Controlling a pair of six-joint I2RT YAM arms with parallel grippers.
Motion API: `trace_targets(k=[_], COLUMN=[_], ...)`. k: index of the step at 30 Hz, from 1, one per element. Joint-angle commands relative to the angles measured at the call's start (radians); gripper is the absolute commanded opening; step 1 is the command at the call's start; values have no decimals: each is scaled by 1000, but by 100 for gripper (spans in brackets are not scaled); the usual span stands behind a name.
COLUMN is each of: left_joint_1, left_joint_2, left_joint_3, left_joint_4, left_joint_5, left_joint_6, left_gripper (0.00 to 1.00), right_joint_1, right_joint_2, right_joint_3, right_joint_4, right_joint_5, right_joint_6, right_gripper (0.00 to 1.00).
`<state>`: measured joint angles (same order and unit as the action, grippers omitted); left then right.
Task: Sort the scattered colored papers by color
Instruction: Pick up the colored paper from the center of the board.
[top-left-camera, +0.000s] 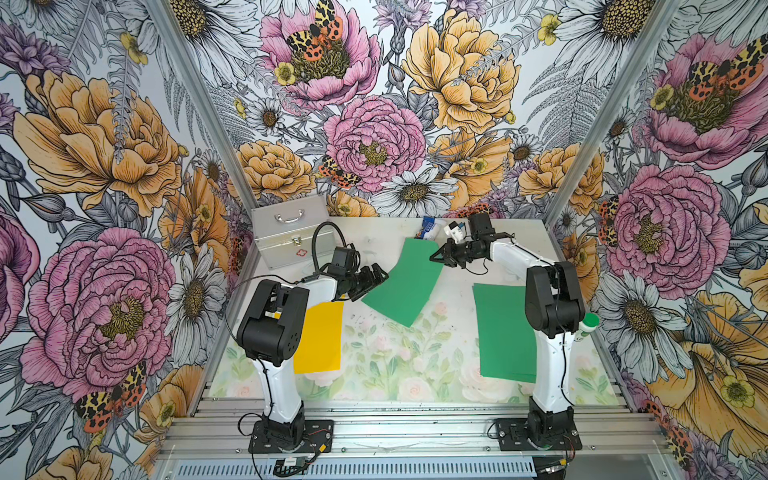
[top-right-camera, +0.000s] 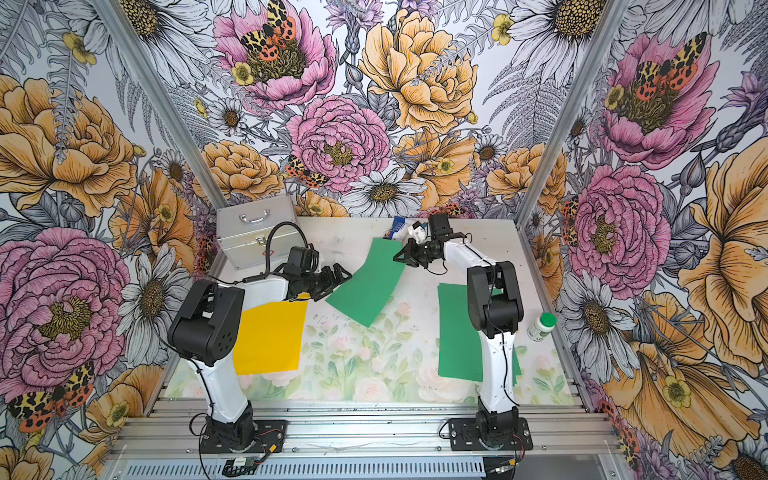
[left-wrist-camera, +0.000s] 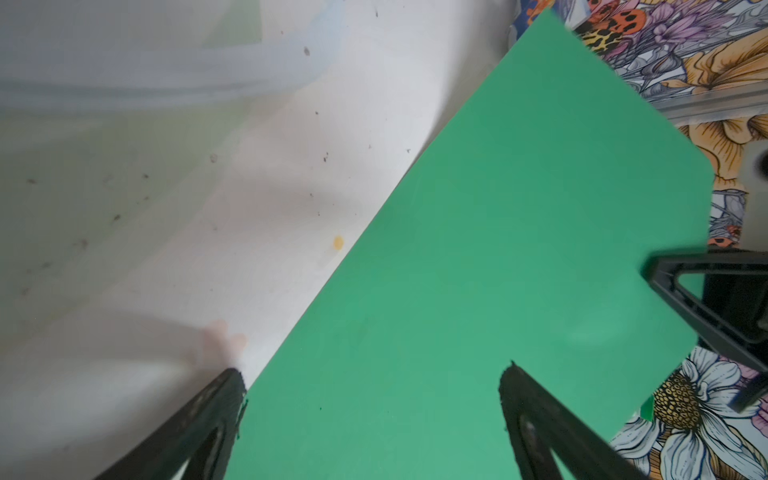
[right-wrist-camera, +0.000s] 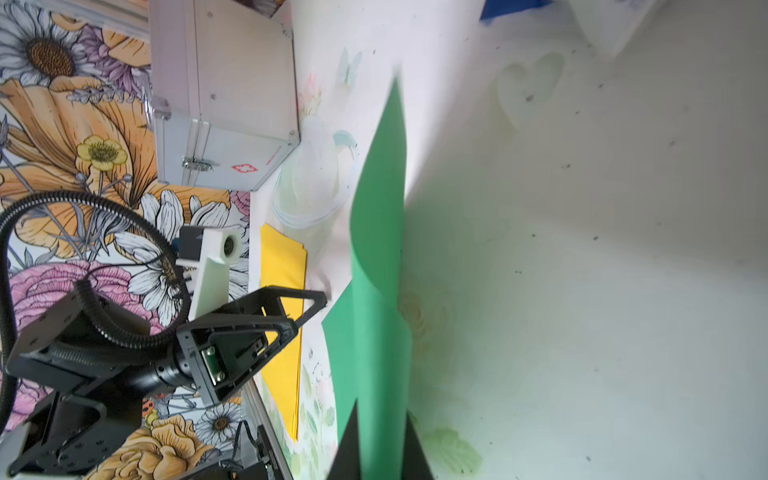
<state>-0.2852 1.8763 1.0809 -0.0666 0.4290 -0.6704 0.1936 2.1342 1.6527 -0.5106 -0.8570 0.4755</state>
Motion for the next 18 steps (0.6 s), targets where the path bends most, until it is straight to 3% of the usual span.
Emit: trace_targets(k=[1, 9, 14, 18], left_joint_1=[14, 0, -17, -9], left_joint_2=[-89, 1, 1, -11], left_joint_3=[7, 15, -12, -72], left_joint_4=[105, 373, 480, 665], left_joint_5=[54, 210, 209, 243], left_joint_6=[76, 124, 154, 151], left_gripper=[98, 98, 98, 98], right_joint_1=[16, 33, 48, 59], right_joint_2=[-83, -220, -297, -336], right_joint_3=[-14, -79, -102, -117], right_joint_4=[-53, -106, -112, -112], right_joint_5=[-42, -175, -270, -353], right_joint_6=[-147, -339, -382, -395], right_gripper=[12, 10, 10, 10])
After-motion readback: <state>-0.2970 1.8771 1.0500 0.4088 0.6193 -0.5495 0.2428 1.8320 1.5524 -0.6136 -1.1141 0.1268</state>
